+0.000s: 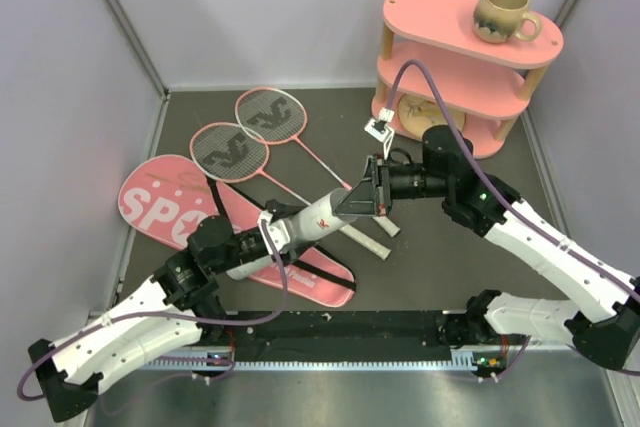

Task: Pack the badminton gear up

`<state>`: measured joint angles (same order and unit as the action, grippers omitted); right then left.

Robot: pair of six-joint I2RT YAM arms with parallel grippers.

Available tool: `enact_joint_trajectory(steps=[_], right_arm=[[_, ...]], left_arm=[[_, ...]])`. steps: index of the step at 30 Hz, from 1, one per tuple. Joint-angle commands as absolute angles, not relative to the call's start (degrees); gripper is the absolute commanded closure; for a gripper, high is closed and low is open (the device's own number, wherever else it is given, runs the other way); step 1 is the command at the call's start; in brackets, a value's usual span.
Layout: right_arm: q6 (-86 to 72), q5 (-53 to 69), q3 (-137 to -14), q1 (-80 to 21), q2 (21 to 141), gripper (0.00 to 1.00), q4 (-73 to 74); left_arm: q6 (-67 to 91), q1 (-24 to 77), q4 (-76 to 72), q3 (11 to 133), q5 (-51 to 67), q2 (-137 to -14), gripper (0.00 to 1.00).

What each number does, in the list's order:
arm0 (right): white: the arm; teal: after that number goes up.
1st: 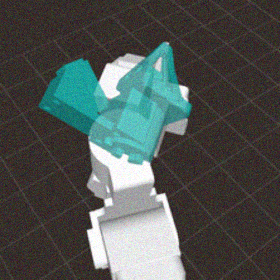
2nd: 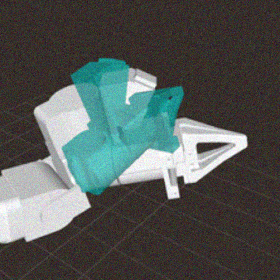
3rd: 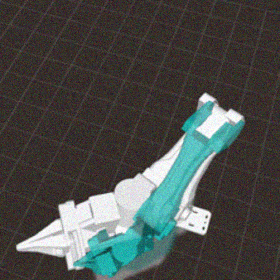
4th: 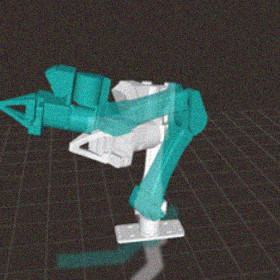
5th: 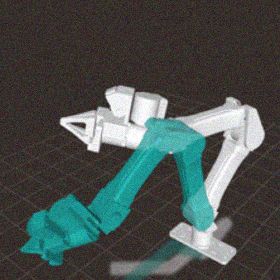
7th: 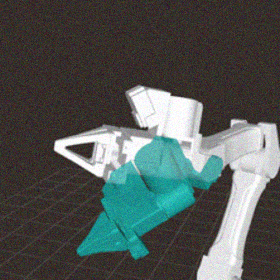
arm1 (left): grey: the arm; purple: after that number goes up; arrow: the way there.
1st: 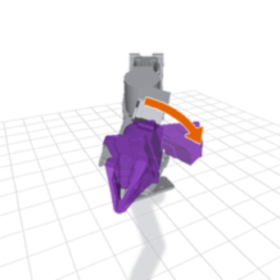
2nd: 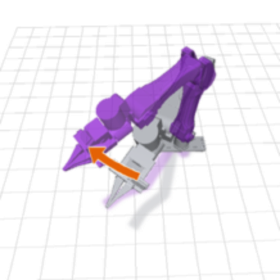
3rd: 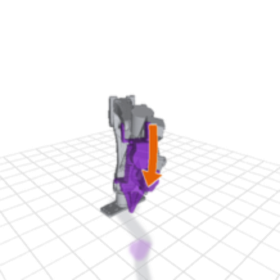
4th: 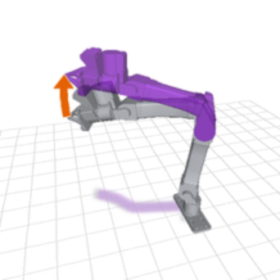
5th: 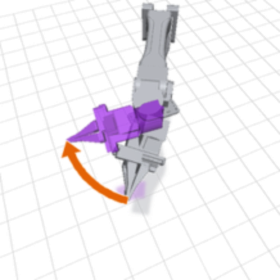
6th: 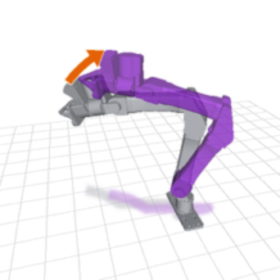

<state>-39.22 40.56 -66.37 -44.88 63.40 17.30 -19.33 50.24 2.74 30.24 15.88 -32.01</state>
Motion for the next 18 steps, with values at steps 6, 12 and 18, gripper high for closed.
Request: enact_joint_trajectory(steps=[6,12,18], right_arm=[[-54.92,44.38,-52.22,-45.79,63.46,0.78,-10.42],[-64.51,43.42,-41.58,-45.79,65.21,0.65,-30.03],[-70.39,43.59,-34.81,-46.49,70.66,0.62,-46.03]], left_arm=[[-18.63,50.63,-6.41,29.45,18.72,-28.22,0.92],[-17.84,50.63,-8.35,28.48,20.83,-26.63,0.92],[-16.44,50.71,-10.72,27.51,22.94,-25.14,0.92]])
